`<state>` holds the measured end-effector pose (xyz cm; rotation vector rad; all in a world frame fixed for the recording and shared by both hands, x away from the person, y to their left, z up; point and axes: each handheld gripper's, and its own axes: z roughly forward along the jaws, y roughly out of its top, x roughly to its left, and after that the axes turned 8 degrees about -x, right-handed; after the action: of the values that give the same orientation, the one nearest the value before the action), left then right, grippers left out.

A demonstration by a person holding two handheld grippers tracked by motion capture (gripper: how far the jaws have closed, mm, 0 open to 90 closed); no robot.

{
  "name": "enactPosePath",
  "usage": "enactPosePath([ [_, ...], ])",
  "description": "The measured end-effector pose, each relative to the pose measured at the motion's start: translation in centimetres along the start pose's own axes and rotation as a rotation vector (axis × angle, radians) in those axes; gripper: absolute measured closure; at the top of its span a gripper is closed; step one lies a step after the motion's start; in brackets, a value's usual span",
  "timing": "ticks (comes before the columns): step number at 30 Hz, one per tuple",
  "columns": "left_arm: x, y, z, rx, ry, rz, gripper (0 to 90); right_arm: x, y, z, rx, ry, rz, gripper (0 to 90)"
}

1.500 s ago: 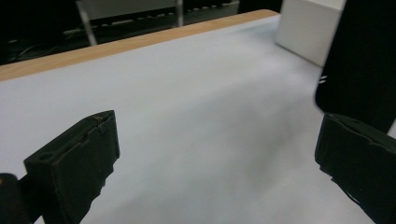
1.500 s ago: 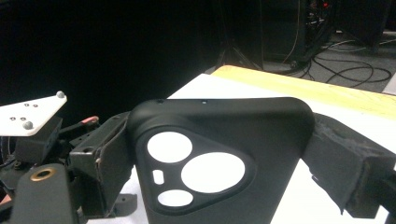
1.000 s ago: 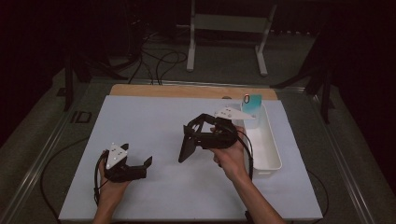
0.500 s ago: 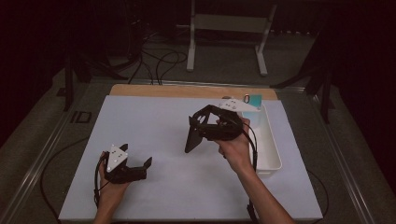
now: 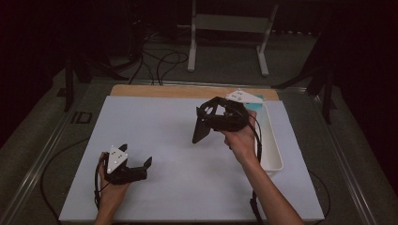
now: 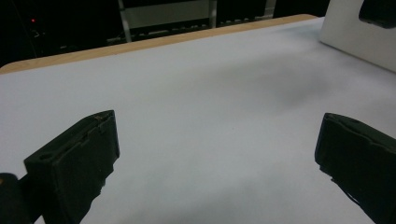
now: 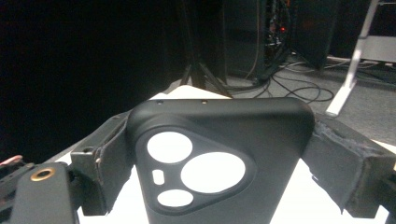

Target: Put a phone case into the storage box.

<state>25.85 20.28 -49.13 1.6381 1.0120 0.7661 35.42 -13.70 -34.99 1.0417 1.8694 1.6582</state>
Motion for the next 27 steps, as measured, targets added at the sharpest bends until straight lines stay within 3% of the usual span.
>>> enactPosePath([
  [27, 0.1, 0.0, -0.1, 0.0, 0.012, 0.001, 0.4, -3.1, 1.4, 0.6, -0.004, -0.099, -0.023, 13.7],
])
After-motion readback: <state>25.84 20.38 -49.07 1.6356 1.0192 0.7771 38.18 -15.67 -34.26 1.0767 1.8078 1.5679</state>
